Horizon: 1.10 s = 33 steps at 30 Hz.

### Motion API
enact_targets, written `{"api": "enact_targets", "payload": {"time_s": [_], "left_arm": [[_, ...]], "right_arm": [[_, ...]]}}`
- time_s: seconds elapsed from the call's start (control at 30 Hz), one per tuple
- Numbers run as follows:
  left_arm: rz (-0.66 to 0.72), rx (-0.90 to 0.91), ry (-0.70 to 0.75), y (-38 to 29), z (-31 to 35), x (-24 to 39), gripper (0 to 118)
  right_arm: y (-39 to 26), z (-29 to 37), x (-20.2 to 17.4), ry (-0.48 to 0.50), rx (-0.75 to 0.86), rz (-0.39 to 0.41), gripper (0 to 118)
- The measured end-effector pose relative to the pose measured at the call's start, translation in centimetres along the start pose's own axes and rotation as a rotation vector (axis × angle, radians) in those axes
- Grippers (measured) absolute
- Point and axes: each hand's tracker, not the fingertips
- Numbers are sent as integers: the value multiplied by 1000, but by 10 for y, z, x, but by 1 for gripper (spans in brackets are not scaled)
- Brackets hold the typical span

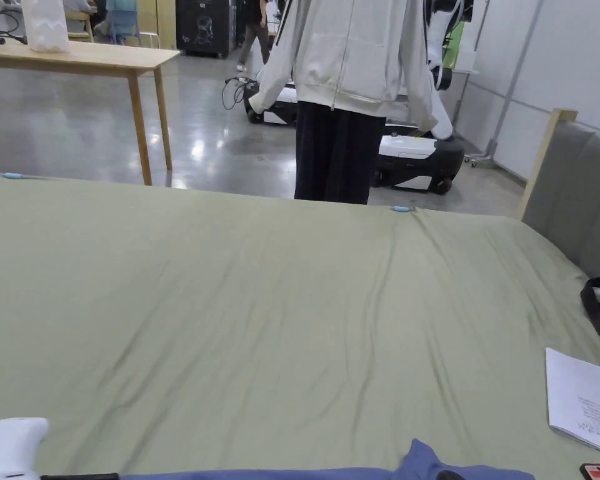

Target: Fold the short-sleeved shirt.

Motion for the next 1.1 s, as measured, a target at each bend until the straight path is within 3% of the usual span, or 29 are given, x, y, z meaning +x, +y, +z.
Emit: {"api": "enact_targets", "payload": {"time_s": [0.03,0.1,0.2,0.27,0.37,0.4,0.5,0.57,0.67,0.77,1.1], "left_arm": [[73,-126,49,0,-11,-16,117],[116,-208,70,0,-26,-35,117],[93,-289,97,-14,-44,-27,116],[53,-301,167,-25,-44,-8,113],[78,-280,158,-34,-41,3,107],[45,-289,177,-33,-61,-42,106],[-35,-304,216,-32,-62,-44,88],[-87,-297,244,-51,-57,9,73],[-149,-258,281,-55,-57,24,42],[-185,-237,305,-67,-61,41,20],[-29,-273,123,-8,-26,-15,13]], "right_arm": [[0,1,1,2,0,-5,0],[2,1,1,1,0,-9,0],[5,2,2,8,5,-26,0],[6,2,1,8,10,-19,0],[6,3,1,9,8,-8,0],[6,3,1,9,4,-6,0],[4,1,2,7,-9,-6,0],[1,-2,2,8,-13,-13,0],[-3,-4,1,12,-30,-24,0],[-5,-4,-1,18,-45,-23,0],[-3,-5,-3,25,-63,3,0]]}}
